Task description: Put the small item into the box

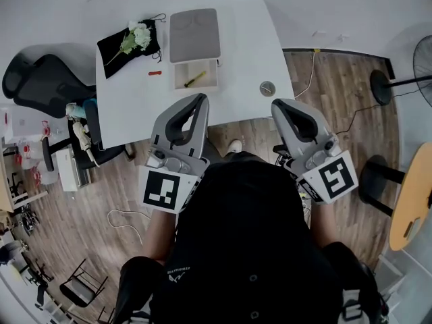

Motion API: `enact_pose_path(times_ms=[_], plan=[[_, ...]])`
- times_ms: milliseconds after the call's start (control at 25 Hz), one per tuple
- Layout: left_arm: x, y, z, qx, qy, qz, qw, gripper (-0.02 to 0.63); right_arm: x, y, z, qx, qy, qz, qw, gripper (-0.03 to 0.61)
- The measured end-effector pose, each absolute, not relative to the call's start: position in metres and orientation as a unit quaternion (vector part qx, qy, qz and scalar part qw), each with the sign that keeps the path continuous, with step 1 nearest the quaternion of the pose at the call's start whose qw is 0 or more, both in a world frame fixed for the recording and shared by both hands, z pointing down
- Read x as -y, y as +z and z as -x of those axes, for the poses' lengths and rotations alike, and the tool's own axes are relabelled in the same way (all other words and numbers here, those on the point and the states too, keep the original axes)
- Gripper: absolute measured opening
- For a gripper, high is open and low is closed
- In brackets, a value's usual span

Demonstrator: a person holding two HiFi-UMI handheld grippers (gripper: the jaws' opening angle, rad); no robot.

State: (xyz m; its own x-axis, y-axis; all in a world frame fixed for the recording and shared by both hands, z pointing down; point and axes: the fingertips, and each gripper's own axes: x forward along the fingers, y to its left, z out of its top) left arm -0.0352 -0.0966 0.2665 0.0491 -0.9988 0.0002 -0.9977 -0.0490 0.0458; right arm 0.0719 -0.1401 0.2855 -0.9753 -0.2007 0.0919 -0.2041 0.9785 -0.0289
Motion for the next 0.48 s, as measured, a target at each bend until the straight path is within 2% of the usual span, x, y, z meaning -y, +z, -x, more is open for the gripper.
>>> enact_pose_path(times_ms=[200,480], plan=[[0.099,0.226,0.039,0.682,-0.012,-0.73,-0.049,0.005,0.145,0.244,-0.08,0.994,-0.018,-0.107,0.014,0.002],[0.091,0.198,0.025,0.676,-0.025,-0.734,-0.062,0.005,0.153,0.206,-0.099,0.989,-0.043,-0.14,-0.016,0.002]])
